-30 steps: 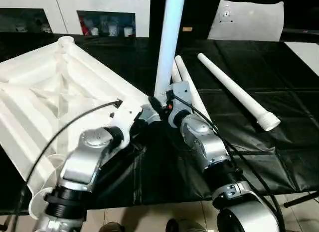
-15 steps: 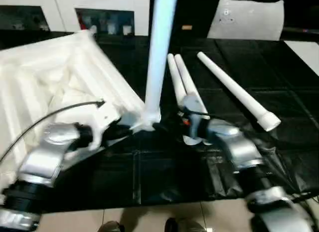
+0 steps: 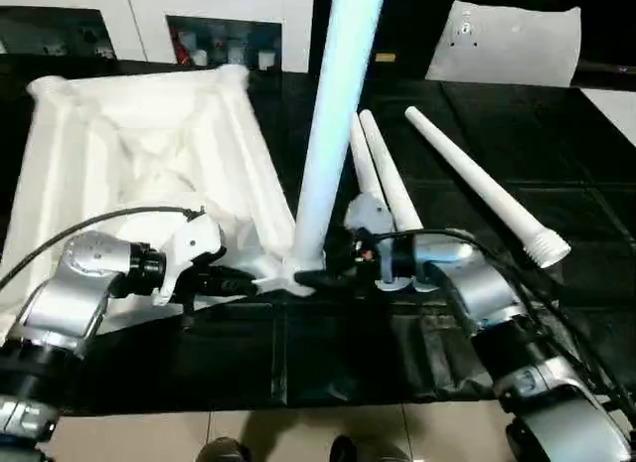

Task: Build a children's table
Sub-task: Rotate leg to tighten

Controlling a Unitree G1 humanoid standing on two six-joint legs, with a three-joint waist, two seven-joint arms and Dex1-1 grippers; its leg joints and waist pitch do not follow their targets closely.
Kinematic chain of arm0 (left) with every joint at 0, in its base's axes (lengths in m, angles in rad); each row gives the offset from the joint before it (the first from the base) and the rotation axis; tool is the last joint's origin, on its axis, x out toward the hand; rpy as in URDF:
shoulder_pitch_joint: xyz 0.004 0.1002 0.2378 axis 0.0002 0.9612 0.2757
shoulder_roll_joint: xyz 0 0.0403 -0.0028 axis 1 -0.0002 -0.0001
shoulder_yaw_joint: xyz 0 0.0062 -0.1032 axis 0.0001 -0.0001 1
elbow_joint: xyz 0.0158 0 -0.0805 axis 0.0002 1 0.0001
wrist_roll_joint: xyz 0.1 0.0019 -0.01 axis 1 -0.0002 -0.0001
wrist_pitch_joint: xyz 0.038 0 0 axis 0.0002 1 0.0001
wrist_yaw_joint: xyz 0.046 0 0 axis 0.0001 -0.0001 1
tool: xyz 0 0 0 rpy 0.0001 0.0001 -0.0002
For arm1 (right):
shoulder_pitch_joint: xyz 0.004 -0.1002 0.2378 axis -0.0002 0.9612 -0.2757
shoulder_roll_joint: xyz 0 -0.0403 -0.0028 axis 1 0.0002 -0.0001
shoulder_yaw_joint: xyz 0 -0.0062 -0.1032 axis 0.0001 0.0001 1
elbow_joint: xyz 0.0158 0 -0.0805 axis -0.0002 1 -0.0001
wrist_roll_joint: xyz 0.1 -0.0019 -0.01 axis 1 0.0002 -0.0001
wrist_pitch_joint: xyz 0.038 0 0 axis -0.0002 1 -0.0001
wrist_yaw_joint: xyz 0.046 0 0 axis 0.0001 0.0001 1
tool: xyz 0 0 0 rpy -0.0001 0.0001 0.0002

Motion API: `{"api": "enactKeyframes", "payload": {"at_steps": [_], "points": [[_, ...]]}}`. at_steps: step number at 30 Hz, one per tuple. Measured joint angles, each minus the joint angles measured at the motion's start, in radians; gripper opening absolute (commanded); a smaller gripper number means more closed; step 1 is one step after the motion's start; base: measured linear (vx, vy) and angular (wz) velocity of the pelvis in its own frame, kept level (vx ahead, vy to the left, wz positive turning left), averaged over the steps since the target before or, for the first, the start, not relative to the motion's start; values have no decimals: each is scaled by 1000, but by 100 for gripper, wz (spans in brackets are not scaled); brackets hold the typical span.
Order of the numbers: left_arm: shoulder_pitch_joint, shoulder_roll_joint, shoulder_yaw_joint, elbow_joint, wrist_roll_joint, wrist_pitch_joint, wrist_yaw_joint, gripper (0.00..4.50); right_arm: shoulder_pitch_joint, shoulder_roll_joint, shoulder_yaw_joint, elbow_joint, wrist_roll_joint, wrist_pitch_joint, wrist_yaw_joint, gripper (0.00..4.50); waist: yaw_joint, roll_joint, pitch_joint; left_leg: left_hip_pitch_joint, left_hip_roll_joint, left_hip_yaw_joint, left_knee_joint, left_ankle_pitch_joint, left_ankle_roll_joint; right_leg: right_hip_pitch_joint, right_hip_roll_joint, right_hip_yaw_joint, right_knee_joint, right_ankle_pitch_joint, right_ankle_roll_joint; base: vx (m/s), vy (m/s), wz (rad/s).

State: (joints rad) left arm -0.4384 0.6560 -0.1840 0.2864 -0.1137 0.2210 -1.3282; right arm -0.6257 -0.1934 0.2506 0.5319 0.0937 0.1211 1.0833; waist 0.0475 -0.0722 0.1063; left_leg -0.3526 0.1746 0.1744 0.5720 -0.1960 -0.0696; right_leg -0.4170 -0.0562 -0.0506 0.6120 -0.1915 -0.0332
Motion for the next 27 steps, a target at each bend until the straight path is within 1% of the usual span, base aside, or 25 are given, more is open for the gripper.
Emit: {"api": "enactKeyframes", "payload": {"at_steps": [2,4,6,8,9,10,11,13,14,15,17,19,27], "points": [[-8,0,-8,8,2,-10,-2,0,-9,6,0,2,2,0,7,397,2,0,0,0,0,0,0,0,0,0,0,0,0,0,0,0,0,0],[-16,0,-13,22,2,-21,-11,0,-13,10,2,3,13,1,17,373,6,0,0,0,0,0,0,0,0,0,0,0,0,0,0,0,0,0],[-21,0,-14,28,2,-26,-17,0,-13,11,5,4,17,3,24,362,9,0,0,0,0,0,0,0,0,0,0,0,0,0,0,0,0,0],[-24,0,-18,36,1,-30,-20,0,-13,12,6,7,18,4,33,337,10,0,0,0,0,0,0,0,0,0,0,0,1,0,0,0,0,0],[-25,0,-19,37,1,-31,-20,0,-13,12,6,12,18,5,38,337,10,0,0,0,0,0,0,0,0,0,0,0,1,0,0,0,0,0],[-25,0,-20,38,1,-33,-20,0,-13,12,6,21,18,5,40,320,10,0,0,0,0,0,0,0,0,0,0,0,1,0,0,0,0,0],[-26,0,-20,41,1,-34,-20,0,-13,12,6,26,18,6,40,320,10,0,0,0,0,0,0,0,0,0,0,0,1,0,0,0,0,0],[-27,0,-22,43,2,-41,-22,0,-13,10,5,26,18,6,42,292,11,0,0,1,0,0,0,0,0,0,0,0,2,0,0,0,0,0],[-27,0,-23,45,2,-44,-22,0,-13,9,5,26,18,6,42,292,11,0,0,1,0,0,0,0,0,0,0,0,2,0,0,0,0,0],[-28,0,-25,46,2,-47,-22,0,-13,9,5,26,21,6,43,277,11,0,0,1,0,0,0,0,0,0,0,0,1,0,0,0,0,0],[-30,0,-28,47,2,-49,-22,0,-15,7,5,25,21,4,47,273,12,0,0,1,0,0,0,0,0,1,0,0,1,0,0,0,0,0],[-31,0,-29,52,2,-50,-22,0,-15,7,5,25,21,4,48,257,12,0,0,1,0,0,0,0,0,1,0,0,1,0,0,0,0,0],[-30,-2,-26,54,1,-52,-17,0,-13,7,6,25,21,5,47,252,14,0,0,1,0,0,0,0,0,1,0,0,1,0,0,0,0,0]]}}
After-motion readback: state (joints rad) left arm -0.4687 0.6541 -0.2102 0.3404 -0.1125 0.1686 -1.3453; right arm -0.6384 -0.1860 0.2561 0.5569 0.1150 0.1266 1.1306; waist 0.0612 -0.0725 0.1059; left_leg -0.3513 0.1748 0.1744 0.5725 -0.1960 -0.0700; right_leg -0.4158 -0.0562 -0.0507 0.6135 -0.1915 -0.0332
